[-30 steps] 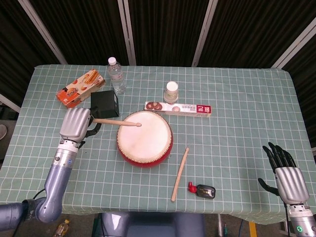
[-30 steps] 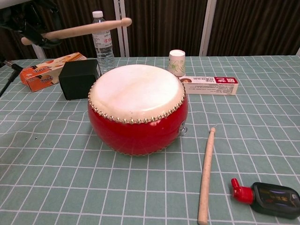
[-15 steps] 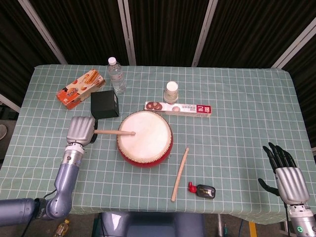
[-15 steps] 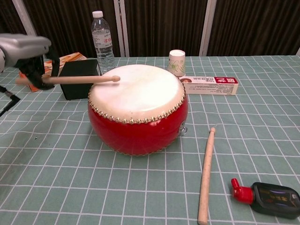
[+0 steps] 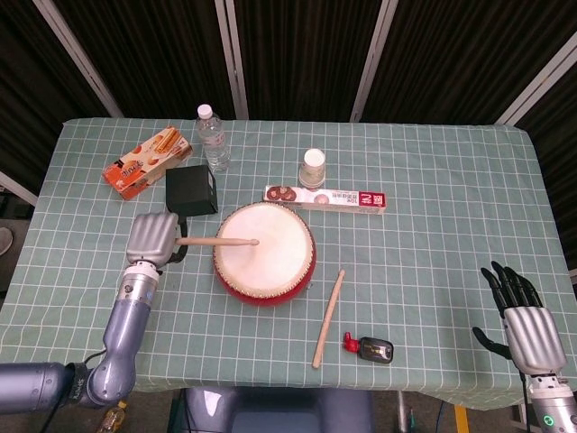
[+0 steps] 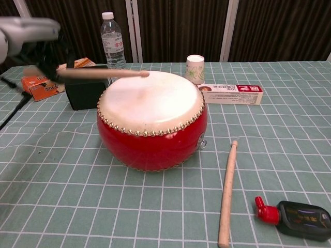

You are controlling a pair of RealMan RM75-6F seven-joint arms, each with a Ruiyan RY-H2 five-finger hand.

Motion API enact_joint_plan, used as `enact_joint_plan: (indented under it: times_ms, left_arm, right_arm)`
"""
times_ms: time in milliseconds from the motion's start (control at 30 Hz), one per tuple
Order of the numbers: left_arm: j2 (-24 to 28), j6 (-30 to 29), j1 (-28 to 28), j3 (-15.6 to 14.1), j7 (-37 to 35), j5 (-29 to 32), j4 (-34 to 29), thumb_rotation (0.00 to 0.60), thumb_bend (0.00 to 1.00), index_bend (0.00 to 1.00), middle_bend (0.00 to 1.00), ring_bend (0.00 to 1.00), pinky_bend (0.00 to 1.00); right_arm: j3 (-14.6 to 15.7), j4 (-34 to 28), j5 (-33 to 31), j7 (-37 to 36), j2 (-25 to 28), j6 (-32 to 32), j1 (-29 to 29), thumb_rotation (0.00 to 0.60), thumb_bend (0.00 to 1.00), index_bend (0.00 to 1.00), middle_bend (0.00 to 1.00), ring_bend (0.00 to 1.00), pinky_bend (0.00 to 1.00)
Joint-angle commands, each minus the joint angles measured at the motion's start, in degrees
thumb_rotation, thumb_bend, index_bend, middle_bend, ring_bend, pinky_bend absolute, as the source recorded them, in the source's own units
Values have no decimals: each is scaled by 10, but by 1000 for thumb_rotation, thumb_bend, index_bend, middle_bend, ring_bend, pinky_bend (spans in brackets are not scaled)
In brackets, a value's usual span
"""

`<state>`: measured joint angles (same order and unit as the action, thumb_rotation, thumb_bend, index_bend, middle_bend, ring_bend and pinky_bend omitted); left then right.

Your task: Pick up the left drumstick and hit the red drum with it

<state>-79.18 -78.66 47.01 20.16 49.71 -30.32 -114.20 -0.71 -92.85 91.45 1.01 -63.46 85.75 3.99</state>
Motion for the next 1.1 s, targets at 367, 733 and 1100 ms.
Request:
enact_joint_plan:
  times_ms: [367, 733, 1100]
  left_arm:
    - [32, 11, 17, 7, -29, -152, 16, 600, 589, 765, 1000, 1000, 996]
    - [24, 24, 111, -98, 289, 135, 16, 600, 591, 779, 1000, 1000, 999]
    - [59, -36, 38, -33, 8, -106, -50, 600, 587, 777, 1000, 1000, 1000]
  right_arm:
    - [-1, 0, 0, 0, -1, -1, 1, 600, 251, 0, 0, 0, 116]
    - [-1, 0, -1, -6, 0, -1, 1, 600, 251, 0, 0, 0, 116]
    - [-1, 0, 0, -2, 0, 1, 0, 600, 251, 0, 0, 0, 116]
